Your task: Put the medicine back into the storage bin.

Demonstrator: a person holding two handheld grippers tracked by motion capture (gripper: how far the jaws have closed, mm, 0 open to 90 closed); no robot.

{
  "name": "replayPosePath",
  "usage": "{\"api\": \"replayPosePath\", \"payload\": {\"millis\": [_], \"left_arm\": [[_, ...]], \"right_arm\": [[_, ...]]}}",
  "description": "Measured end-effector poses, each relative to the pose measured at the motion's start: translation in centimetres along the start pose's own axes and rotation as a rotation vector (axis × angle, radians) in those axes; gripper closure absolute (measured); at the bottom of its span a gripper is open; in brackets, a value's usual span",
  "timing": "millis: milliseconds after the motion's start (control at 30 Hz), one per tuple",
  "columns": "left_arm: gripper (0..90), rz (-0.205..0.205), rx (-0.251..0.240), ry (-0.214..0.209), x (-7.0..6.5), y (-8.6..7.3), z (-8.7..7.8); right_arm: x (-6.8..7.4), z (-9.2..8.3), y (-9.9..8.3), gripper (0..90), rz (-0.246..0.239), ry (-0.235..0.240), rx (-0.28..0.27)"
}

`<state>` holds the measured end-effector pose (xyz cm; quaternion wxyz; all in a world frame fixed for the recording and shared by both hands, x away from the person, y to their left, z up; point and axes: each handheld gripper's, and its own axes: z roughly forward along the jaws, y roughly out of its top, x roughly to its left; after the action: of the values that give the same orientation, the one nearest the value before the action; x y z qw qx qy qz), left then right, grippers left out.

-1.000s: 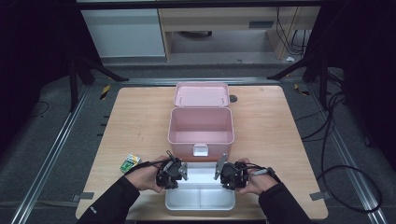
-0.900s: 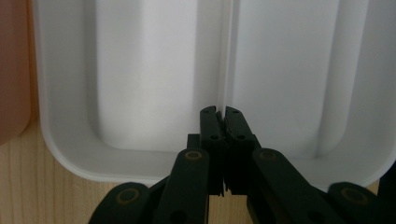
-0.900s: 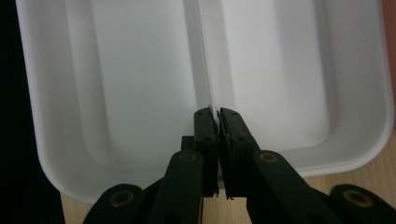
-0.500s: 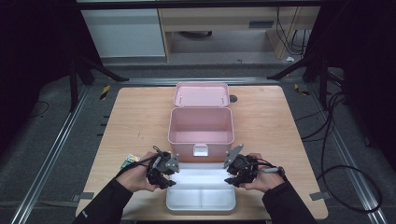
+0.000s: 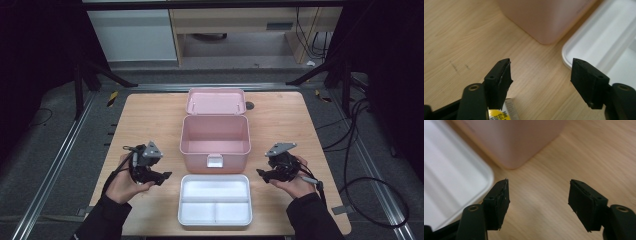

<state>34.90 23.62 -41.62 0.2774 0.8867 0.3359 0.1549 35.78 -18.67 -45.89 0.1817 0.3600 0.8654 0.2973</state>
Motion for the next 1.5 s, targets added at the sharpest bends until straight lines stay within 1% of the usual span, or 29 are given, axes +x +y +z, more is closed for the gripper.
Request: {"api": "replayPosePath", "payload": {"millis": [33,67,100,133,167,200,233,300,333,400,433,467,533,667,733,767,800,833,867,900,933,1000,1133,1200,1233,1267,1433,1467,1500], "left_arm": [[30.4,0.000,0.000,0.000,0.0,0.0,0.0],[29.5,-0.028,-0.012,0.023,0.5,-0.3,-0.3],[29.2,-0.058,-0.027,0.052,1.2,-0.7,-0.7],[29.2,-0.058,-0.027,0.052,1.2,-0.7,-0.7],[28.5,-0.090,-0.039,0.071,1.9,-1.1,-0.9],[27.9,-0.101,-0.043,0.083,2.2,-1.4,-1.0],[27.9,-0.101,-0.043,0.083,2.2,-1.4,-1.0],[27.9,-0.132,-0.044,0.105,2.9,-2.0,-1.1],[27.6,-0.162,-0.045,0.116,3.4,-2.7,-1.3],[27.2,-0.171,-0.032,0.127,3.8,-3.4,-1.3],[27.2,-0.171,-0.032,0.127,3.8,-3.4,-1.3],[27.3,-0.186,-0.022,0.124,4.2,-4.1,-1.3],[27.4,-0.203,-0.007,0.128,4.5,-4.6,-1.1],[27.3,-0.223,0.017,0.122,4.7,-4.9,-0.7],[26.8,-0.226,0.059,0.110,4.6,-5.0,0.0],[26.7,-0.226,0.059,0.110,4.6,-5.0,0.0],[26.5,-0.232,0.093,0.101,4.6,-5.2,0.7],[26.5,-0.232,0.093,0.101,4.6,-5.2,0.7],[26.4,-0.240,0.120,0.096,4.5,-5.4,1.2],[26.4,-0.240,0.120,0.096,4.5,-5.4,1.2],[26.3,-0.241,0.148,0.095,4.5,-5.6,1.7],[26.1,-0.242,0.157,0.094,4.6,-5.7,2.0],[26.3,-0.255,0.210,0.080,4.6,-6.1,2.8],[27.0,-0.263,0.232,0.073,4.6,-6.1,3.1],[27.7,-0.263,0.232,0.073,4.6,-6.1,3.1],[28.4,-0.260,0.254,0.074,4.6,-6.1,3.3],[36.8,-0.276,0.278,0.060,4.6,-6.0,3.6],[37.9,-0.273,0.302,0.059,4.6,-6.0,3.8],[38.9,-0.273,0.302,0.059,4.6,-6.0,3.8]], "right_arm": [[0.0,0.0,0.0,33.0,0.000,0.000,0.000],[-0.7,0.1,-0.6,32.4,0.038,-0.054,-0.003],[-1.0,0.2,-0.8,31.9,0.049,-0.065,-0.006],[-1.3,0.2,-1.0,31.2,0.069,-0.076,-0.003],[-1.5,0.3,-1.3,30.1,0.084,-0.089,-0.002],[-1.7,0.4,-1.5,29.3,0.097,-0.098,-0.001],[-1.7,0.4,-1.5,29.3,0.097,-0.098,-0.001],[-2.0,0.5,-1.9,28.3,0.113,-0.113,-0.002],[-2.2,0.6,-2.2,27.4,0.115,-0.127,-0.002],[-2.4,0.8,-2.4,26.2,0.119,-0.133,0.004],[-2.4,0.8,-2.4,26.2,0.119,-0.133,0.004],[-2.6,0.9,-2.6,25.7,0.123,-0.141,0.012],[-2.7,1.0,-2.7,25.3,0.127,-0.146,0.018],[-2.8,1.3,-2.9,25.0,0.125,-0.146,0.027],[-2.8,1.4,-2.9,24.6,0.125,-0.145,0.037],[-2.8,1.4,-3.0,24.4,0.121,-0.144,0.041],[-2.8,1.5,-3.0,24.4,0.122,-0.145,0.041],[-2.9,1.5,-3.0,24.2,0.119,-0.145,0.042],[-2.9,1.5,-3.1,24.0,0.116,-0.143,0.046],[-2.9,1.5,-3.1,24.0,0.116,-0.143,0.046],[-2.9,1.6,-3.1,23.8,0.115,-0.144,0.049],[-2.9,1.6,-3.2,23.6,0.113,-0.141,0.051],[-2.9,1.8,-3.3,23.0,0.113,-0.135,0.063],[-2.9,1.9,-3.3,22.9,0.109,-0.138,0.066],[-2.9,2.0,-3.3,22.9,0.109,-0.135,0.069],[-2.9,2.0,-3.3,22.8,0.106,-0.132,0.069],[-2.9,2.0,-3.4,23.1,0.107,-0.128,0.075],[-3.0,2.0,-3.5,23.3,0.109,-0.128,0.077],[-3.0,2.0,-3.5,23.3,0.109,-0.128,0.077]]}}
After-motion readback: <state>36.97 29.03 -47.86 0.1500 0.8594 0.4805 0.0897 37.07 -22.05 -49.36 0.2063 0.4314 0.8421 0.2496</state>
